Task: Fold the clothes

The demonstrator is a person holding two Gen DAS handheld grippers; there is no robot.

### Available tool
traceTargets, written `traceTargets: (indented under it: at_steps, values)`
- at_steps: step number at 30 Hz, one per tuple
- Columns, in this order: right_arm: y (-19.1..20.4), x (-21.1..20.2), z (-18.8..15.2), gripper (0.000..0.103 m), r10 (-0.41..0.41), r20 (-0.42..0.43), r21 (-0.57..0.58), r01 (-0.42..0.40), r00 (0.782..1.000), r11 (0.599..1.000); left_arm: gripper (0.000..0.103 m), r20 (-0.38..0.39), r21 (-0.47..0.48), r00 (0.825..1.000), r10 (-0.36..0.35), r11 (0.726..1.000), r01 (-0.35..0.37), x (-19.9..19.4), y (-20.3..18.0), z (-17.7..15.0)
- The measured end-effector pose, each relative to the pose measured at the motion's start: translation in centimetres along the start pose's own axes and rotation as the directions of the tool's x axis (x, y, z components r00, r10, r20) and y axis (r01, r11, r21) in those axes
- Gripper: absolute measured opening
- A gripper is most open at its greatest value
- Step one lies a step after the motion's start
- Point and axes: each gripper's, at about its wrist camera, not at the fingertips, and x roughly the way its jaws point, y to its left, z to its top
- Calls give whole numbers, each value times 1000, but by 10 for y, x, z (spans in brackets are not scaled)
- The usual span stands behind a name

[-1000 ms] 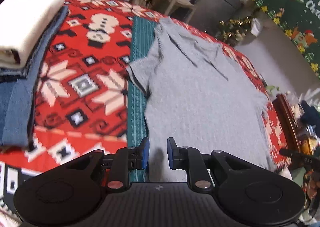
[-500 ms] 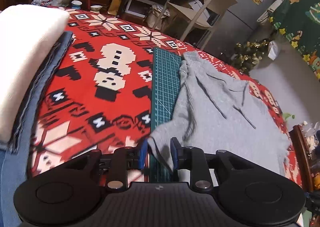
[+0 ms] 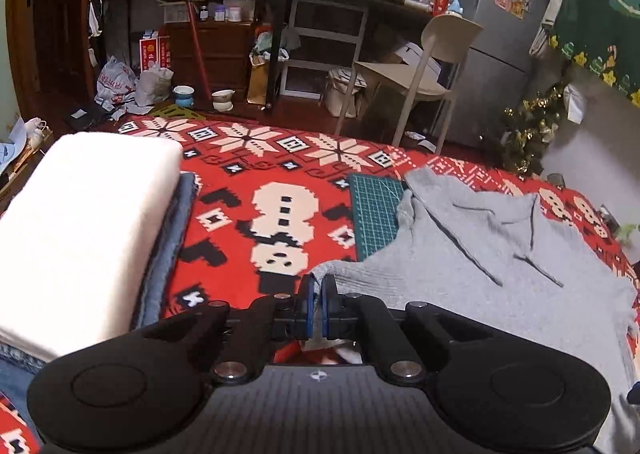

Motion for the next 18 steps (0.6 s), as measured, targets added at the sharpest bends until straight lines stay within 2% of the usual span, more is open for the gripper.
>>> traceTargets:
  at_steps: [3, 5, 8, 10, 13, 18]
  values:
    - [2, 2, -1, 23, 7, -1, -5, -7, 1000, 1000, 4, -11, 19, 999, -39, 999, 39, -2, -7, -6]
    - [0, 1, -2, 23, 7, 2, 0, -7, 1000, 1000, 4, -5, 40, 996, -94, 995, 95, -8, -17, -12]
    - [-4, 2, -4, 23, 5, -5, 17, -5, 1000, 1000, 4, 3, 105, 979, -203, 974, 201, -20, -43, -24]
    - [-5, 2, -5, 23, 5, -10, 20, -5, 1000, 1000, 4, -20, 146, 964, -265, 953, 265, -19, -61, -33]
    - [-5, 1, -6, 23, 7, -8, 17, -7, 1000, 1000, 4, -83, 161, 955, -286, 942, 296, -4, -84, -48]
    - [-7, -4, -5, 27, -1, 4, 23, 1, 1000, 1000, 6, -145, 86, 948, -283, 951, 297, 16, -91, -63]
